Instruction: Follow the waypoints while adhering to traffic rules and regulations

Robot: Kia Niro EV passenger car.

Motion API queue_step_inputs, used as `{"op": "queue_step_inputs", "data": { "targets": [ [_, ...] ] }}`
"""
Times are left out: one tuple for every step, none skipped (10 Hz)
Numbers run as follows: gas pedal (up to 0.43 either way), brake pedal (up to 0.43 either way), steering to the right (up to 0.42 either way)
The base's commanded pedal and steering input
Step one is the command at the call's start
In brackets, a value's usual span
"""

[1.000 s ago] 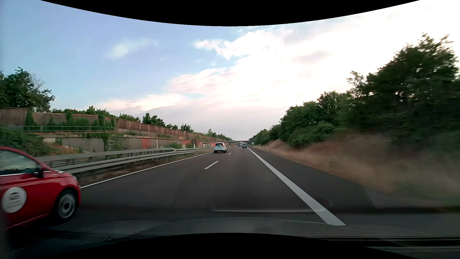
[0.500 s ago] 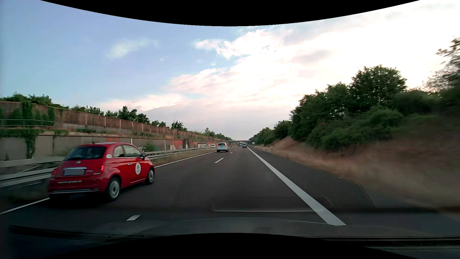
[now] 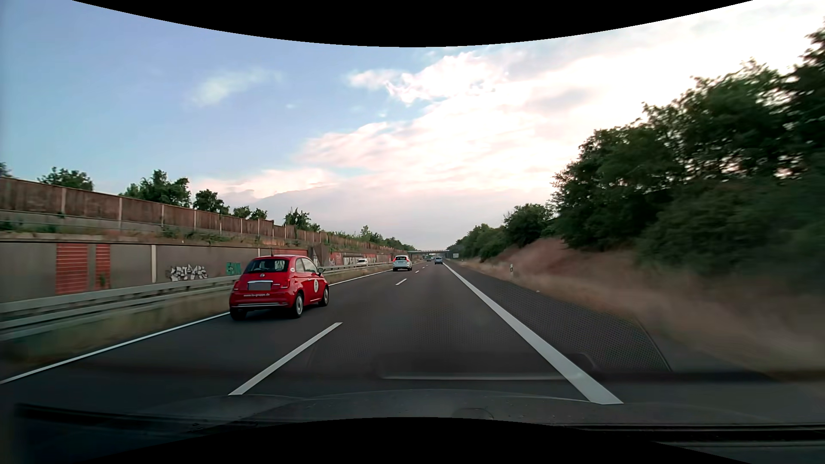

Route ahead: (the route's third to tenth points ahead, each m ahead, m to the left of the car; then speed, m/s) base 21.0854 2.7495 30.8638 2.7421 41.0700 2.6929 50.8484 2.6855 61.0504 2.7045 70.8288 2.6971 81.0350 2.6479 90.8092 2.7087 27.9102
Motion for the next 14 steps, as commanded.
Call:
{"op": "queue_step_inputs", "data": {
  "targets": [
    [0.118, 0.0, -0.004],
    [0.118, 0.0, -0.004],
    [0.118, 0.0, -0.004],
    [0.118, 0.0, -0.004],
    [0.118, 0.0, -0.004],
    [0.118, 0.0, -0.004],
    [0.118, 0.0, -0.004],
    [0.118, 0.0, -0.004],
    [0.118, 0.0, -0.004],
    [0.118, 0.0, -0.004],
    [0.118, 0.0, -0.004],
    [0.118, 0.0, -0.004],
    [0.118, 0.0, -0.004],
    [0.118, 0.0, -0.005]
  ]
}}
